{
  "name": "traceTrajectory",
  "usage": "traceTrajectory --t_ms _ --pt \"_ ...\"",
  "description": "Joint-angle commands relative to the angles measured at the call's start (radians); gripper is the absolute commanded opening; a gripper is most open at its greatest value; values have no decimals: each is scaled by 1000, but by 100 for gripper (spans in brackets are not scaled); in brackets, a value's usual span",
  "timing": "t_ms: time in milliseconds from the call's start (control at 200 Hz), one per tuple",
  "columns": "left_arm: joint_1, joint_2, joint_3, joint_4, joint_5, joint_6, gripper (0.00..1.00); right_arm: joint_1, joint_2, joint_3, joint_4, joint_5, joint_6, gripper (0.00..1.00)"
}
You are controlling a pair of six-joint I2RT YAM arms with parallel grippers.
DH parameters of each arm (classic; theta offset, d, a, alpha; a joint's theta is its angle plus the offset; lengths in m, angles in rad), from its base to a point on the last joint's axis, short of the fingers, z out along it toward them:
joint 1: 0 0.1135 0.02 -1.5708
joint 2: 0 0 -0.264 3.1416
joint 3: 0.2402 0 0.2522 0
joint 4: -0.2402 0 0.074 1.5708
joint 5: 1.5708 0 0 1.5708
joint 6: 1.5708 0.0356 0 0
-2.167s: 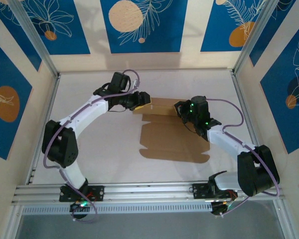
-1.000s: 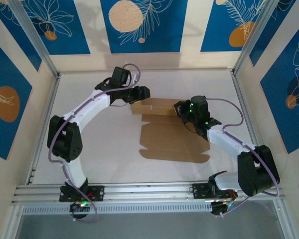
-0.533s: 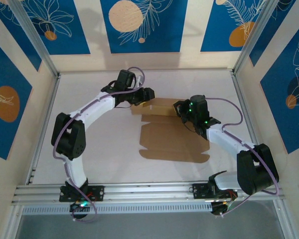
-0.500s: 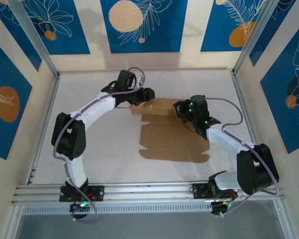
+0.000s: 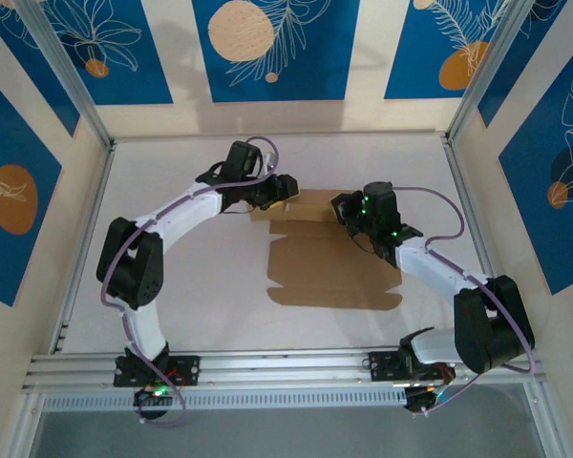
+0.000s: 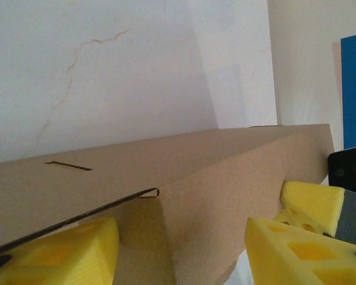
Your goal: Fold the paper box
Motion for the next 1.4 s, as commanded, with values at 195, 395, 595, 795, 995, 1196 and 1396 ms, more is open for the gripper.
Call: traceTrajectory --t_ms 195,395,595,795,995,1196,1396 --pt "-13 -18 -130 322 130 -245 52 8 23 24 -67 -19 -16 5" --pt "-12 25 -180 573 140 -362 37 4 28 19 -60 -35 2 4" --pt "-10 83 -237 825 158 -497 12 -9 37 3 -36 -56 20 4" --pt "-5 99 -274 938 159 -560 2 -10 42 5 -33 -56 15 4" --pt "19 16 -287 684 147 -376 45 -17 27 28 -93 -25 -27 4" --pt "47 -145 -264 202 -28 6 56 -37 27 68 -172 -27 -73 4" --pt "83 -247 -398 223 -71 43 56 -59 39 102 -215 -54 -109 4"
